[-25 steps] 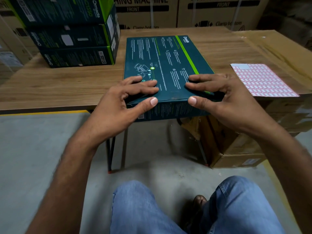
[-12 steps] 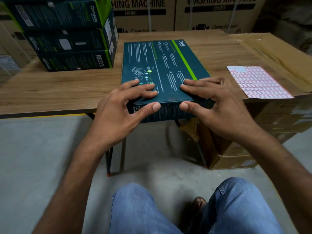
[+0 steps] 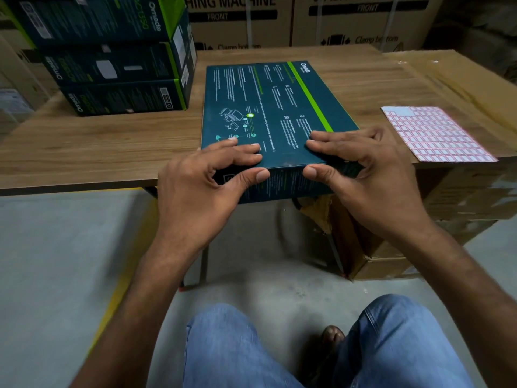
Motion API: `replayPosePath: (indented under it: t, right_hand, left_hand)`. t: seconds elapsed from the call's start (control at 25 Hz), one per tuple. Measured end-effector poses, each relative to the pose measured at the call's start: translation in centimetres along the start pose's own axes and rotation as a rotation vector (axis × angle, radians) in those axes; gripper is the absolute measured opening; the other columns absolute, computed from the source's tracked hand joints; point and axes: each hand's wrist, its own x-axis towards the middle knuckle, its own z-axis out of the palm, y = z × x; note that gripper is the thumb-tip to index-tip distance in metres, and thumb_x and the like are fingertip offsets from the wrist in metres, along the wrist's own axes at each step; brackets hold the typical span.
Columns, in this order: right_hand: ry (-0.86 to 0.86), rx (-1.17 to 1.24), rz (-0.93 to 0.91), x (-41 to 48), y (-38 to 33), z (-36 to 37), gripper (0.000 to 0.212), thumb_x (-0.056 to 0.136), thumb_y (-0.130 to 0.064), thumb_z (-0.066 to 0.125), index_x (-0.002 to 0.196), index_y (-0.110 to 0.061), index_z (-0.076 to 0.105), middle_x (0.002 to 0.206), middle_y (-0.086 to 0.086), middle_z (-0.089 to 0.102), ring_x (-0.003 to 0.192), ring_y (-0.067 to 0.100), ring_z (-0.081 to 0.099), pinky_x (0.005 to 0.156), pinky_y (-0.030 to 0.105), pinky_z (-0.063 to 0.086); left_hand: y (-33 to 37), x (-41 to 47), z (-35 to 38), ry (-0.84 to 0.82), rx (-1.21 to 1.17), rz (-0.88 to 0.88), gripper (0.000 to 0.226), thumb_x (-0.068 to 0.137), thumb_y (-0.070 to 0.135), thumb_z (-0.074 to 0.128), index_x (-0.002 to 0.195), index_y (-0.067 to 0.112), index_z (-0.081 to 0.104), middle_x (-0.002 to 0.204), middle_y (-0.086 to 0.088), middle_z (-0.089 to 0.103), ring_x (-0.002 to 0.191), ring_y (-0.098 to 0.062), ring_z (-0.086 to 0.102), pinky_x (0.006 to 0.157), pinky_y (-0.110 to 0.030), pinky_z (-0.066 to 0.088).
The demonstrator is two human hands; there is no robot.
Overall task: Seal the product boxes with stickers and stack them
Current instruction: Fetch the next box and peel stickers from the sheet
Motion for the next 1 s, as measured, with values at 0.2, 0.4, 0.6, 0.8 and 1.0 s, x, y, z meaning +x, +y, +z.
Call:
replayPosePath:
  t: [0.2, 0.4, 0.6, 0.8, 1.0]
  right_hand:
    - [-0.084, -0.058, -0.017, 0.6, 0.3, -0.4, 0.05, 0.088, -0.064, 0.067, 0.131, -0.039, 0.071, 0.135, -0.03, 0.062, 0.122, 0.013, 0.053, 0.096, 0.005, 0.028]
    - [-0.024, -0.055, -0.037, 0.6, 0.0, 0.1, 0.042, 0.089, -0.054, 0.073, 0.127, -0.034, 0.074, 0.13, -0.028, 0.065, 0.111, 0.013, 0.052, 0.089, 0.003, 0.03]
    - [-0.168, 0.113, -0.052, 0.4, 2.1, -1.5, 0.056, 0.085, -0.021, 0.084, 0.137, -0.029, 0.066, 0.139, -0.024, 0.062, 0.129, 0.009, 0.053, 0.114, 0.031, 0.041]
    - [-0.129, 0.217, -0.082, 0.6, 3.0, -1.2, 0.051, 0.081, -0.013, 0.086, 0.13, -0.022, 0.072, 0.132, -0.015, 0.069, 0.127, 0.011, 0.059, 0.114, 0.036, 0.044]
    - [-0.16, 0.264, -0.079, 1.2, 3.6, -2.2, 0.037, 0.091, -0.021, 0.073, 0.128, -0.022, 0.073, 0.131, -0.015, 0.07, 0.128, 0.006, 0.059, 0.113, 0.029, 0.044]
  left_hand:
    - [-1.0, 0.5, -2.2, -0.216, 0.04, -0.027, 0.051, 0.088, 0.047, 0.079, 0.134, 0.029, 0.069, 0.147, 0.012, 0.06, 0.146, -0.004, 0.045, 0.124, -0.037, 0.036]
    - [-1.2, 0.8, -2.5, -0.182, 0.016, -0.02, 0.045, 0.088, 0.037, 0.08, 0.128, 0.018, 0.074, 0.134, 0.006, 0.069, 0.139, -0.002, 0.054, 0.119, -0.029, 0.042]
    - [-2.2, 1.6, -4.8, -0.383, -0.181, -0.055, 0.043, 0.088, 0.021, 0.076, 0.13, 0.013, 0.069, 0.137, 0.007, 0.067, 0.141, -0.005, 0.052, 0.12, -0.025, 0.038]
    - [-2.6, 1.1, -3.7, -0.259, -0.217, -0.018, 0.033, 0.088, 0.019, 0.076, 0.121, 0.014, 0.075, 0.128, 0.007, 0.073, 0.135, -0.008, 0.059, 0.117, -0.027, 0.043]
    - [-2.3, 1.1, -2.9, -0.171, -0.132, 0.044, 0.034, 0.087, 0.023, 0.08, 0.118, 0.01, 0.077, 0.124, 0.002, 0.075, 0.131, -0.01, 0.063, 0.116, -0.032, 0.046]
